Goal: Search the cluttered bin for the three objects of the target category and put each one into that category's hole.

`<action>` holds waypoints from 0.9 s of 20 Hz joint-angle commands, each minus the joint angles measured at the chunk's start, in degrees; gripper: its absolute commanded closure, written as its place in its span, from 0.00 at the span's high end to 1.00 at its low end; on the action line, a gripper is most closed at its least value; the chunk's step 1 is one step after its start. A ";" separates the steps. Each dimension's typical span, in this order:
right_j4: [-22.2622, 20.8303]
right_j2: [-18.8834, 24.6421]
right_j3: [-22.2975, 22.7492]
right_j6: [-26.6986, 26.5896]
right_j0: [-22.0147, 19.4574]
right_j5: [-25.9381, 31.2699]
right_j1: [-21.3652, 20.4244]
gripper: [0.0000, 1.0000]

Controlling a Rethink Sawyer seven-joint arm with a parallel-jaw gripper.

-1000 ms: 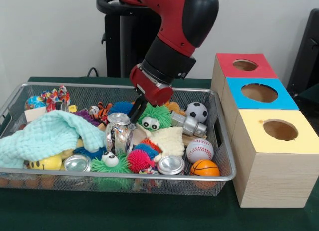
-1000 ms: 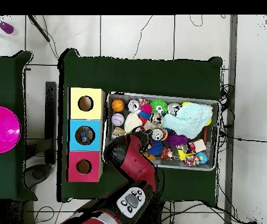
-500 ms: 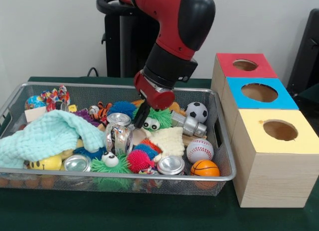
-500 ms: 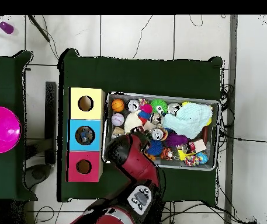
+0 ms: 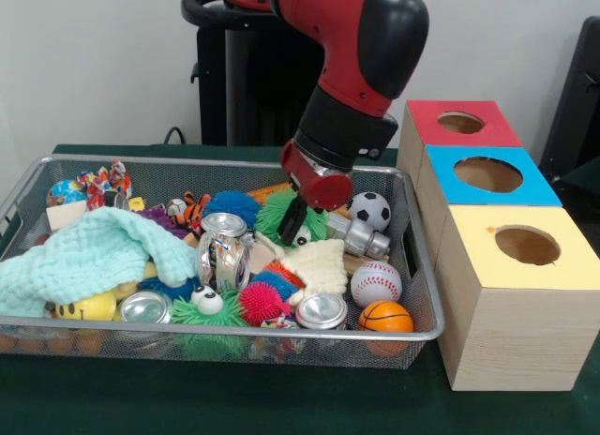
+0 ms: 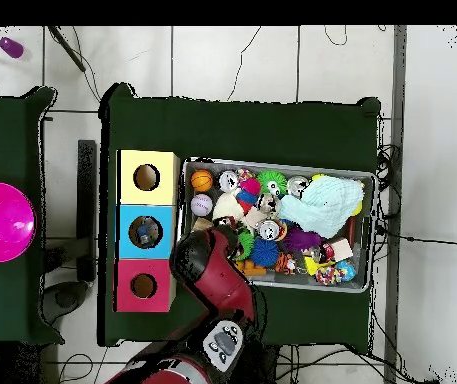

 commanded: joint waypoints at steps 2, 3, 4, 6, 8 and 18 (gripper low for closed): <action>9.29 4.12 -1.62 19.17 4.73 6.32 2.56 0.00; 9.99 3.53 -1.83 19.18 5.41 6.93 2.86 0.00; 10.38 2.23 -2.19 19.09 6.35 8.29 3.40 0.00; 10.20 -0.52 -3.05 18.52 7.93 11.37 4.44 0.00; 9.10 -3.20 -3.66 17.98 9.19 14.17 5.31 0.00; 3.51 -5.09 -2.01 12.58 8.27 15.27 3.93 1.00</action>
